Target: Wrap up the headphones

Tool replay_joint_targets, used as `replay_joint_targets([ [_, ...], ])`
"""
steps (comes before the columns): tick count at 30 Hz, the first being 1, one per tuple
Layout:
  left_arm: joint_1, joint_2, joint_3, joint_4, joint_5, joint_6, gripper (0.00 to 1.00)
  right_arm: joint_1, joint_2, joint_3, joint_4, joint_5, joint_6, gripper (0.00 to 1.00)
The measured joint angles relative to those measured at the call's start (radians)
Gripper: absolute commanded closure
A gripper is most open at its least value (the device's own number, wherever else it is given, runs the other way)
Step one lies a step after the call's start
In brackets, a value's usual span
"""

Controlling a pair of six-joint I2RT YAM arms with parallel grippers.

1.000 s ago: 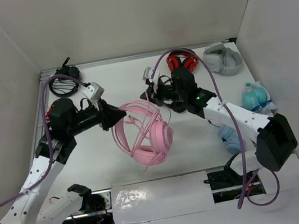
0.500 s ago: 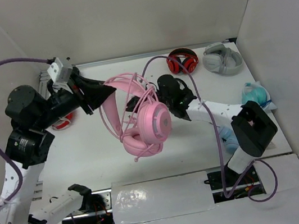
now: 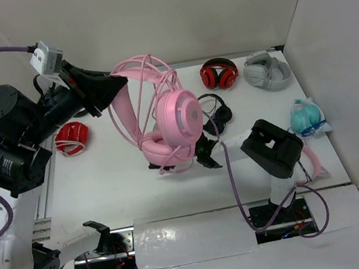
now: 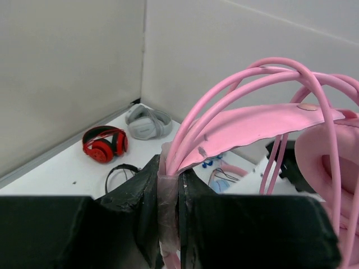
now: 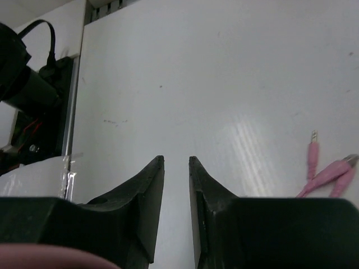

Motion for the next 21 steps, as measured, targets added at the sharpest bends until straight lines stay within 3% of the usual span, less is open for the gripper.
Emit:
replay_joint_targets([
  [4,-0.003,0.043,0.035,-0.013,-0.105,-0.005,1.00,0.063,0.020,-0.096,0.068,0.035,0.041,0.89],
  [5,-0.003,0.056,0.041,-0.014,-0.133,-0.004,1.00,0.085,0.019,-0.121,0.076,0.040,0.049,1.00],
  [10,0.024,0.185,0.109,-0.047,-0.243,-0.005,1.00,0.153,-0.018,-0.201,0.084,0.102,0.048,1.00],
  [15,0.120,0.324,0.127,-0.070,-0.337,-0.037,1.00,0.244,-0.214,-0.363,0.074,0.251,0.057,1.00],
  [21,0.256,0.384,0.008,-0.103,-0.439,-0.108,1.00,0.417,-0.456,-0.390,-0.059,0.602,0.077,1.00],
])
